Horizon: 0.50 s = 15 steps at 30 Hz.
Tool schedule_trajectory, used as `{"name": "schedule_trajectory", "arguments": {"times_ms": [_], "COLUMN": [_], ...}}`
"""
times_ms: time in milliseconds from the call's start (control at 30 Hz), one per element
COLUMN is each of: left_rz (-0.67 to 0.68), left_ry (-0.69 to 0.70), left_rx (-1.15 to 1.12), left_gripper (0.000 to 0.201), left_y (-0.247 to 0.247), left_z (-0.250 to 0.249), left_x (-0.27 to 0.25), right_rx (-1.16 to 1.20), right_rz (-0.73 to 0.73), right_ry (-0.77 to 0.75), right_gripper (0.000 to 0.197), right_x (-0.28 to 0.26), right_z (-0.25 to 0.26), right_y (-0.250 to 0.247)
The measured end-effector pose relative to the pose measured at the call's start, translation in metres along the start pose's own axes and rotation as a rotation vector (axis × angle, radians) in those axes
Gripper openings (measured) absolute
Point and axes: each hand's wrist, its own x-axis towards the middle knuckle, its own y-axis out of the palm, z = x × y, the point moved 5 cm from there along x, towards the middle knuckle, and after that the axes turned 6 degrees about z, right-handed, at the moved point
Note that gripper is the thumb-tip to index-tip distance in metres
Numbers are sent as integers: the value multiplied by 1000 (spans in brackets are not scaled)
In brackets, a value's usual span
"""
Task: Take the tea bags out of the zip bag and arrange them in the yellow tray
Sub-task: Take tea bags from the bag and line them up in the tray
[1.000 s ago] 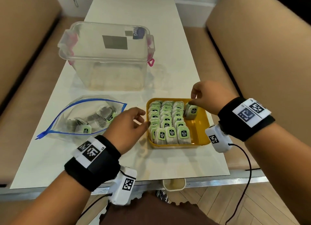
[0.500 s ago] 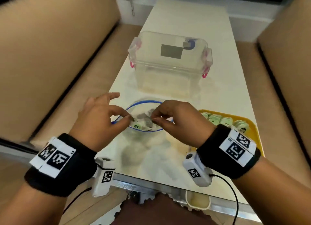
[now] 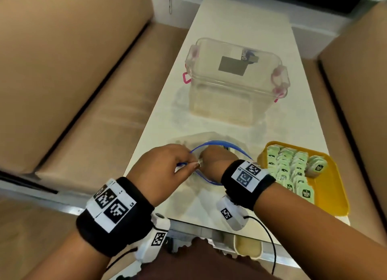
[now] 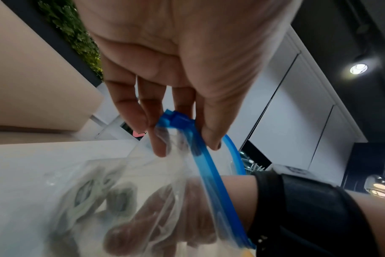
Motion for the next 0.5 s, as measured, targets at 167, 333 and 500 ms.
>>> {"name": "schedule_trajectory", "arguments": {"times_ms": [167, 333, 500], "left_rz": [26, 55, 20], "left_ry": [29, 51, 62], "left_rx": [-36, -39, -59], "left_gripper": [22, 20, 22], "left_y": [-6, -8, -15], "left_z": [7, 16, 19], "left_x": [-4, -3, 1], "right_rx": [20, 93, 23], "right_rz": [-50, -87, -79], "right_ry": [24, 43, 4], "right_gripper": [40, 38, 22], "right_x": [0, 4, 6], "right_z": [15, 15, 16], "right_y": [3, 9, 1]}}
